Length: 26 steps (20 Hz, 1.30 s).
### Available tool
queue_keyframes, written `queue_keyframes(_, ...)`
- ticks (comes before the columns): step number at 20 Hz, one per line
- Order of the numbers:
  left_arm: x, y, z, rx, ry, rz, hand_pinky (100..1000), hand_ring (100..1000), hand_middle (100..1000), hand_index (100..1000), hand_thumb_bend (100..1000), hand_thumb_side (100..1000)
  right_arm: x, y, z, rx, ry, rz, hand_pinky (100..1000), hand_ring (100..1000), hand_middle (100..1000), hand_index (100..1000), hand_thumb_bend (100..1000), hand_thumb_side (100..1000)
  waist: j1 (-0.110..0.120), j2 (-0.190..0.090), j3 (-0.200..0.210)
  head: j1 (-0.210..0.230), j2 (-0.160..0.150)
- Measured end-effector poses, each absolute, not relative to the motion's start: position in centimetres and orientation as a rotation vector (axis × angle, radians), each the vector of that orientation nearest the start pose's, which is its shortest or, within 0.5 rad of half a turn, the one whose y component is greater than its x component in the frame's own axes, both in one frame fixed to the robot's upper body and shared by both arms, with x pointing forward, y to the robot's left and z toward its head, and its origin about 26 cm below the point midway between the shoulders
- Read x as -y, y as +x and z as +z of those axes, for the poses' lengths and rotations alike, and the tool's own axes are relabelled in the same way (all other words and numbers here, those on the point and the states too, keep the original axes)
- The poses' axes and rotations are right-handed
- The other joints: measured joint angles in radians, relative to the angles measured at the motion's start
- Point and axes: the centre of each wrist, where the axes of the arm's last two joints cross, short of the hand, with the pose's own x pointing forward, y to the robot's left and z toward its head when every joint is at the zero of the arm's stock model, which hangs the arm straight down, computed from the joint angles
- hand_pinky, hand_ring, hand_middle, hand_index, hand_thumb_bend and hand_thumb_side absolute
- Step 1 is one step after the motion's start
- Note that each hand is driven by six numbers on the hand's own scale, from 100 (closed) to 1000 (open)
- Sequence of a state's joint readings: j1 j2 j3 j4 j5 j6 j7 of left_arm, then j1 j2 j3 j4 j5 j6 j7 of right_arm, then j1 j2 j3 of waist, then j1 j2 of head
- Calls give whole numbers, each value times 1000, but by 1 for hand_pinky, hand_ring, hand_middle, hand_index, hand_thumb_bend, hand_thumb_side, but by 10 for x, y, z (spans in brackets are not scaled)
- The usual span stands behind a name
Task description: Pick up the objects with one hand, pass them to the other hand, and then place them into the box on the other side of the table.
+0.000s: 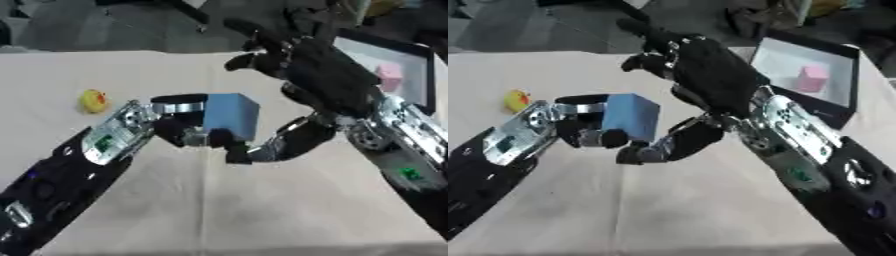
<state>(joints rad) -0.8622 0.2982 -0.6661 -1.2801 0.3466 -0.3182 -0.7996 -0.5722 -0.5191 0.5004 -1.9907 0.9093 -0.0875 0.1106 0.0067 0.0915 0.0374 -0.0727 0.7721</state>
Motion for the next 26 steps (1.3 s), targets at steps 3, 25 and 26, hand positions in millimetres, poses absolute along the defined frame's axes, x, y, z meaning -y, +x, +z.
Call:
queue_keyframes(3, -94, 402, 149, 1671, -922, -1696, 639, 529, 389, 616, 100, 761, 155, 293, 221, -2563, 1035, -1829, 586, 781, 1000, 782, 654, 904, 0, 0, 0, 0, 0)
queue_keyframes(25, -94, 401, 160, 1652, -985, -1686, 641, 530, 387, 616, 100, 740, 150, 289, 222, -2496, 1004, -1902, 679, 787, 1000, 775, 167, 817, 2, 0, 0, 0, 0)
queue_keyframes(26, -94, 401, 160, 1650, -987, -1686, 641, 530, 387, 616, 100, 740, 150, 288, 222, -2491, 1003, -1906, 681, 787, 1000, 770, 145, 810, 2, 0, 0, 0, 0)
